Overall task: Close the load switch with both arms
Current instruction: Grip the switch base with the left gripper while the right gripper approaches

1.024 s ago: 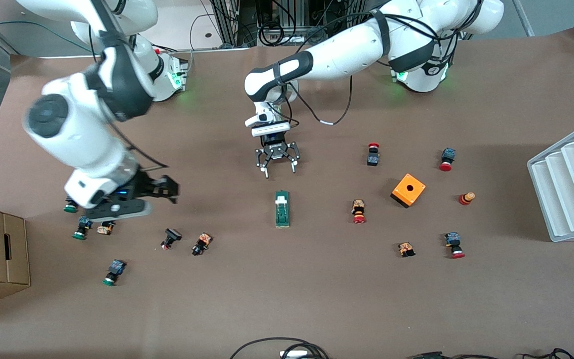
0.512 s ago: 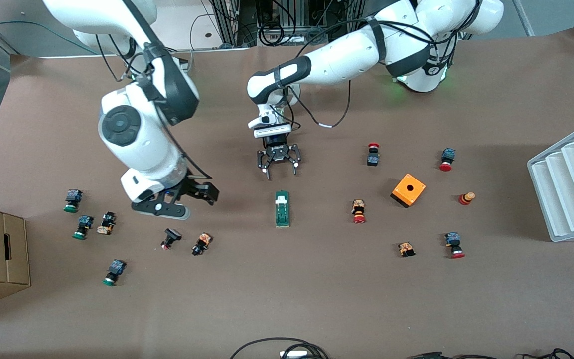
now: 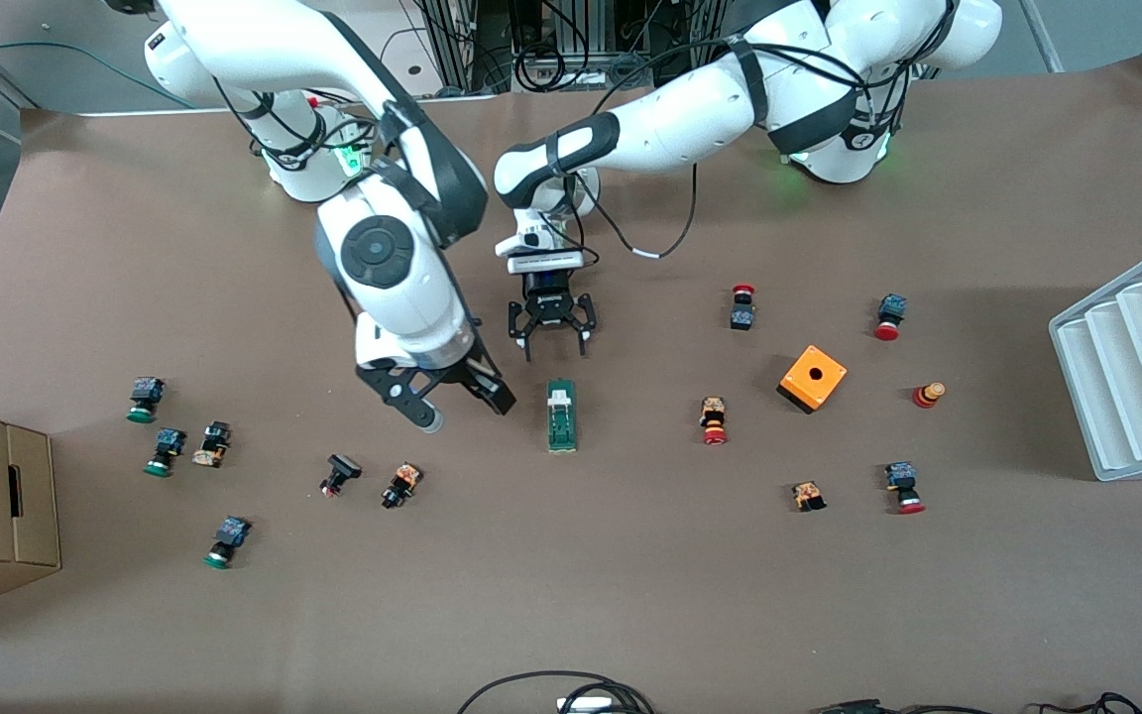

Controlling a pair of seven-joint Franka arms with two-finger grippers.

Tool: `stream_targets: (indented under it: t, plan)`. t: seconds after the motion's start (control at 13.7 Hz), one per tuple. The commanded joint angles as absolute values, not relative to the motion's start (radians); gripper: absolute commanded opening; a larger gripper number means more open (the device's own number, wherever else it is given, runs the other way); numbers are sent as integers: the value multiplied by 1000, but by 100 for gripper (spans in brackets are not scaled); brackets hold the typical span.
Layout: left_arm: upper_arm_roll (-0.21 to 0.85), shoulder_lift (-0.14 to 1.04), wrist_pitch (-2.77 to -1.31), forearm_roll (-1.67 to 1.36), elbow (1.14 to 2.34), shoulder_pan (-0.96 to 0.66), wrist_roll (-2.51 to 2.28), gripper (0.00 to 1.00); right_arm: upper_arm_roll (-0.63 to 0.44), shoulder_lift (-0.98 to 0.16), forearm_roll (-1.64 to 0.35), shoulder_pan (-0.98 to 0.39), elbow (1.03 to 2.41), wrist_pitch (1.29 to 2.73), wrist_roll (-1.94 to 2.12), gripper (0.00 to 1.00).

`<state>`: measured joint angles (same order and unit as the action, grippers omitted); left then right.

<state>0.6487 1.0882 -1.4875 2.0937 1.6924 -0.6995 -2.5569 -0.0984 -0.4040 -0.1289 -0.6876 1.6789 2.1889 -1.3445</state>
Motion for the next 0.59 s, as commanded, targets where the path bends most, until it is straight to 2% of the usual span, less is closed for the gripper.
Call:
stream_targets:
  t: [0.0,0.29,0.51]
  plan:
    - [643,1126,-1456,2117,1683,-710,-2595,100,-117,-469,-179,-742,1640,2259,-1529,100]
    - [641,1140,-1456,2120,1661,-709,-2600,100,-115,-534,-178,-793,1647,2396,-1678,98]
    - [638,1143,-1457,2120,1655,-706,-2591,100,-115,-551,-178,-804,1667,2451,-1697,90]
